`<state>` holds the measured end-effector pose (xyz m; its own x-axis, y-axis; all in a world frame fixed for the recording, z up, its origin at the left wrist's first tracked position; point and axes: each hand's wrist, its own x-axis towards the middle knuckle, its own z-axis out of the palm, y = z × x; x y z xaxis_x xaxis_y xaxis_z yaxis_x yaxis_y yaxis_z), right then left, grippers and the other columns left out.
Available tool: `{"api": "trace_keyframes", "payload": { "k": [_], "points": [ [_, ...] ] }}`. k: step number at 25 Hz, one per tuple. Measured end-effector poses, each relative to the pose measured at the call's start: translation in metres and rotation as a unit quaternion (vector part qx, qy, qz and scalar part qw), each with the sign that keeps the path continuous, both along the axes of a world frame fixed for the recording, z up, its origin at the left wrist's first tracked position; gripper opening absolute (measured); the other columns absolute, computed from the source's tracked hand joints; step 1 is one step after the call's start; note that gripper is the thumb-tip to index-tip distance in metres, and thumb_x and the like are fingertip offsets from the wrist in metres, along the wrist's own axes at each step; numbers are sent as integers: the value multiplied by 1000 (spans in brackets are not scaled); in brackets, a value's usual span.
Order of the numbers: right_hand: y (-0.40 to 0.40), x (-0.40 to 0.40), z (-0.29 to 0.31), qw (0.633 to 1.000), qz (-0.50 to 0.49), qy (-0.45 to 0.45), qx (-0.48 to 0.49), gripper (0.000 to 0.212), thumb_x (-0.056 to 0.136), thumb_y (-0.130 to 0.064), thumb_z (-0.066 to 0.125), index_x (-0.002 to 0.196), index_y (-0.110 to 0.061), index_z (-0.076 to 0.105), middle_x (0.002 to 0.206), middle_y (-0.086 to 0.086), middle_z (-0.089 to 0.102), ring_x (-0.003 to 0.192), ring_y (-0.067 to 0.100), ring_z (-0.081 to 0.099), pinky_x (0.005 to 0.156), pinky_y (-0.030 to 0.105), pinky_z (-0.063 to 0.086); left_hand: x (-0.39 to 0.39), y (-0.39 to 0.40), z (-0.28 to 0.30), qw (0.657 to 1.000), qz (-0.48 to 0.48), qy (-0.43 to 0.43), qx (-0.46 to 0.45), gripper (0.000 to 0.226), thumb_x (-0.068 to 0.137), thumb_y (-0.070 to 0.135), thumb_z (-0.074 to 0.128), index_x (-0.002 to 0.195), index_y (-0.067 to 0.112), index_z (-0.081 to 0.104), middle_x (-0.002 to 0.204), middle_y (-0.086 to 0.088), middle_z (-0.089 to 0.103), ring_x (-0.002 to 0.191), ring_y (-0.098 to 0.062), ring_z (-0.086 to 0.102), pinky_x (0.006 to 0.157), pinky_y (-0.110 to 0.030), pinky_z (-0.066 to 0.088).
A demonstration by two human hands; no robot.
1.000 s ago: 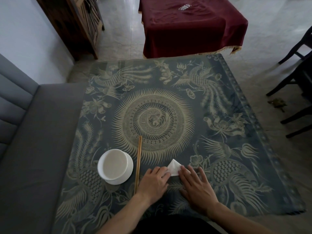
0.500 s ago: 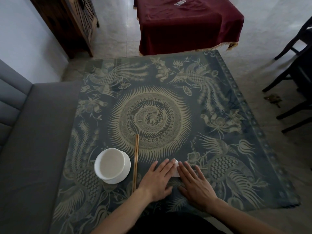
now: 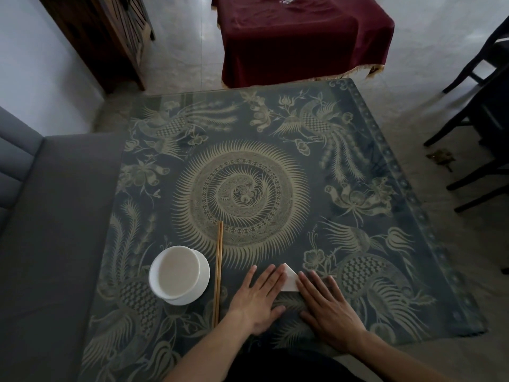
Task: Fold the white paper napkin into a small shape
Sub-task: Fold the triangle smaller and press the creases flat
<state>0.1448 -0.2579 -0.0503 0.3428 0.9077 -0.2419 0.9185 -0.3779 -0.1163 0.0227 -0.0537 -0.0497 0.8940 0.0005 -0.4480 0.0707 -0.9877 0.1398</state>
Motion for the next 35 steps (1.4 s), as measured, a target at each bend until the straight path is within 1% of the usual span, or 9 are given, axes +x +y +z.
{"api": "trace_keyframes", "payload": {
  "k": [4, 8, 11, 15, 20, 26, 30, 32, 35],
  "points": [
    [-42, 5, 2, 1000, -22, -20, -2, 63, 102, -52, 24, 155, -18, 24, 162, -1, 21, 150, 25, 9, 113, 55, 15, 0, 0, -2, 1000, 0, 5, -4, 73, 98, 59, 12, 148, 20, -27, 154, 6, -36, 137, -13, -39, 114, -51, -20],
    [-18, -1, 9, 999, -49, 2, 14, 65, 100, -51, 31, 152, -12, 30, 162, 5, 22, 149, 25, 10, 114, 53, 15, 0, 1, 0, 1000, 0, 1, -5, 73, 99, 59, 12, 148, 21, -25, 154, 6, -35, 138, -13, -37, 113, -51, -21],
    [26, -10, 8, 999, -40, 25, 18, 72, 99, -53, 35, 154, -8, 20, 162, 7, 13, 150, 25, 6, 115, 47, 10, 0, 0, 3, 1000, 0, 5, 4, 72, 99, 60, 10, 147, 21, -27, 153, 6, -36, 137, -13, -39, 113, -50, -23],
    [44, -10, 0, 999, -30, 30, -2, 74, 101, -57, 24, 155, -11, 4, 163, 3, -1, 149, 21, -6, 116, 45, 3, 2, -2, 6, 1000, 1, 15, 14, 72, 100, 58, 14, 145, 20, -28, 153, 5, -33, 137, -14, -38, 112, -51, -23],
    [18, -5, 0, 999, -30, 16, 1, 66, 101, -53, 29, 155, -16, 21, 162, 0, 18, 149, 21, 10, 113, 52, 14, 2, -2, 5, 1000, 4, 15, 10, 73, 100, 58, 13, 147, 21, -28, 152, 7, -39, 136, -12, -40, 112, -50, -24],
    [-32, -11, 2, 998, -67, -6, -7, 61, 102, -50, 19, 151, -16, 36, 159, -1, 29, 149, 24, 13, 112, 58, 20, 3, -1, 2, 1000, 1, 24, 3, 73, 99, 59, 12, 146, 20, -28, 151, 6, -40, 133, -12, -43, 111, -51, -25],
    [-20, -8, 16, 996, -88, 9, 0, 63, 103, -49, 16, 144, -12, 47, 156, 5, 36, 146, 26, 22, 111, 54, 21, 2, -1, 1, 1000, 0, 12, -2, 74, 99, 58, 15, 148, 20, -25, 154, 5, -37, 136, -14, -40, 113, -52, -20],
    [2, -7, 22, 994, -102, 21, 15, 65, 103, -48, 14, 147, -10, 41, 158, 7, 30, 147, 27, 19, 113, 51, 18, 1, 1, 3, 1000, 4, -9, -16, 77, 99, 59, 19, 149, 20, -23, 155, 4, -34, 139, -14, -36, 114, -51, -18],
    [33, -10, 20, 998, -61, 18, 1, 66, 100, -47, 27, 154, -10, 20, 163, 6, 14, 150, 27, 3, 115, 49, 9, -3, 4, 6, 997, 31, -61, -43, 86, 95, 60, 31, 151, 20, -21, 156, 6, -33, 142, -12, -31, 114, -44, -18]
  ]
}}
